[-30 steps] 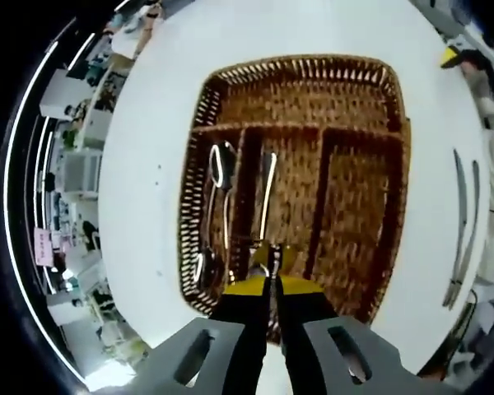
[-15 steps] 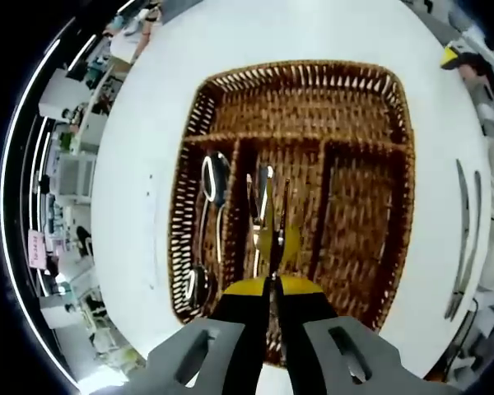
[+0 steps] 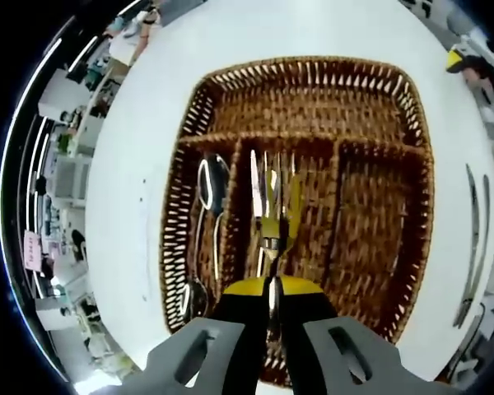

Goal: Arrange the knives, forks, and spoons in their matching storage slots by inserting each utensil handle-first until every utensil is classified and aligned in the correct compartment

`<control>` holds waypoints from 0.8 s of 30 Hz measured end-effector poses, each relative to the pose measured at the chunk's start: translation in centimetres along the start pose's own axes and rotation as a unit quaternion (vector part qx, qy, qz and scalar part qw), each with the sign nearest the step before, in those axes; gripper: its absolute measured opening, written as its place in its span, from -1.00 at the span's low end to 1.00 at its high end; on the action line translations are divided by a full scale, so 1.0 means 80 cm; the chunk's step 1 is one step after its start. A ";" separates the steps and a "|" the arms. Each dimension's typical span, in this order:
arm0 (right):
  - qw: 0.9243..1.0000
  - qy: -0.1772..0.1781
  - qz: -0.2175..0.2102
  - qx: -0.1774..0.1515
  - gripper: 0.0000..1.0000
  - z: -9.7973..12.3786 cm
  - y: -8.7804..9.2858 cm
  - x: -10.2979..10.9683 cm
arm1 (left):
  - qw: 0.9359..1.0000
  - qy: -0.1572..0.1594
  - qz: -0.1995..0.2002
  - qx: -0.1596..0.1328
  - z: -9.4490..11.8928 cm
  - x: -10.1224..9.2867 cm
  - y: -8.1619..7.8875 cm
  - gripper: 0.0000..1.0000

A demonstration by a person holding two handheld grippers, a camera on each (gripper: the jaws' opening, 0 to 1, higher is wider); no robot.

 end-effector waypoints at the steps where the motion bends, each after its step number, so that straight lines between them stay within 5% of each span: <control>1: 1.000 0.001 0.000 0.001 0.47 -0.001 0.000 0.000 | 1.000 0.000 0.000 -0.001 -0.002 0.001 0.000 -0.96; 24: 1.000 0.003 -0.005 0.013 0.46 -0.009 0.004 -0.006 | 1.000 0.020 -0.001 -0.018 -0.034 0.001 0.003 -0.96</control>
Point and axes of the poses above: the point that each gripper's makers call its tool centre point, and the gripper's own axes: z roughly backward along the fingers, x roughly to its left, y roughly out of its underside, the point moved 10 cm from there along z, roughly backward along the fingers, and after that the axes turned 13 degrees about -z, right-handed, at the moved point
